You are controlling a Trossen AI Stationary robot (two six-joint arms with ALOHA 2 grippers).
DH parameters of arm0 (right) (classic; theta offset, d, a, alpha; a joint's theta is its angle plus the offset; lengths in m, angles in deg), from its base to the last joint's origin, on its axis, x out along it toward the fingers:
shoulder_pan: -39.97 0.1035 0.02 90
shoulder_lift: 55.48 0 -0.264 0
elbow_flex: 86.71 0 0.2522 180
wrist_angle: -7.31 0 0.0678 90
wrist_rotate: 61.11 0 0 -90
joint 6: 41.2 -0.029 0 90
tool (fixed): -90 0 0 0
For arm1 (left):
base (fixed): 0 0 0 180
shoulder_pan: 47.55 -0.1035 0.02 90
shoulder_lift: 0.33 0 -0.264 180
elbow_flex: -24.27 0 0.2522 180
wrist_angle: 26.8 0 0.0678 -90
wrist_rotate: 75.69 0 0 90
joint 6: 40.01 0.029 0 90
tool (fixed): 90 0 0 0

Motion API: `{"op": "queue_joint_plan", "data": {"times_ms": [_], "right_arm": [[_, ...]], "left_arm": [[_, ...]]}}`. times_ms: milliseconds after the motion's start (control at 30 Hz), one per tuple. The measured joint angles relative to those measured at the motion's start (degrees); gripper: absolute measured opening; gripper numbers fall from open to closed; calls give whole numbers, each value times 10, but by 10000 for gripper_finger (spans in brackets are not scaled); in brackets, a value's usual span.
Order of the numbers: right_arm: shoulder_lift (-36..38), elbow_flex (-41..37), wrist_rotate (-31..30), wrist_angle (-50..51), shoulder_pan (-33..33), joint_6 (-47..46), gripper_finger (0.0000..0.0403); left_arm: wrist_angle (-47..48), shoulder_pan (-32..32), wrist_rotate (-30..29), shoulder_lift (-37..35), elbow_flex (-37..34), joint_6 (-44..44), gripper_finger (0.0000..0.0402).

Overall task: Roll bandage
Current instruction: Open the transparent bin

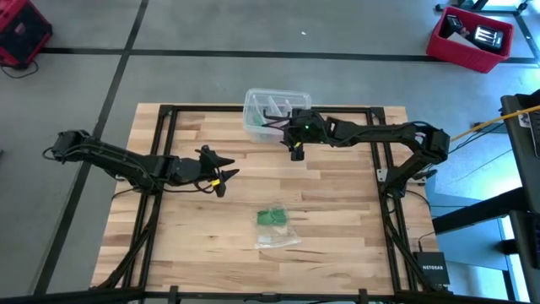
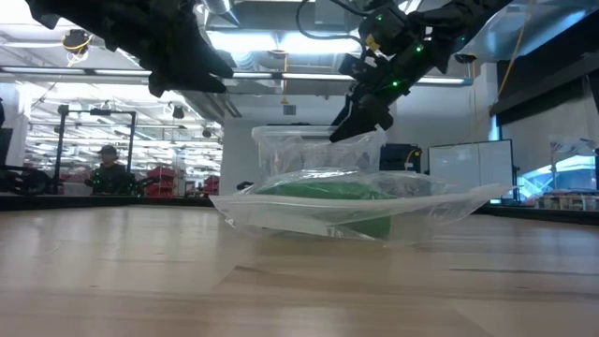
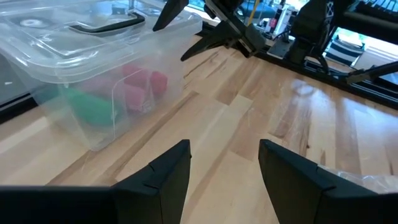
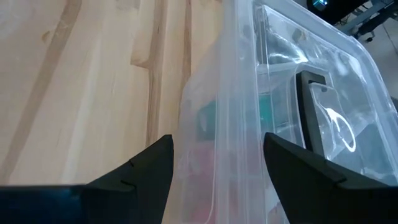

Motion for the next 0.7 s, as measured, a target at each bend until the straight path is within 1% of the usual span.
{"op": "queue_joint_plan", "data": {"times_ms": [700], "right_arm": [[0,0,0,-3,0,2,248]], "left_arm": [[1,7,0,0,0,-6,182]]}}
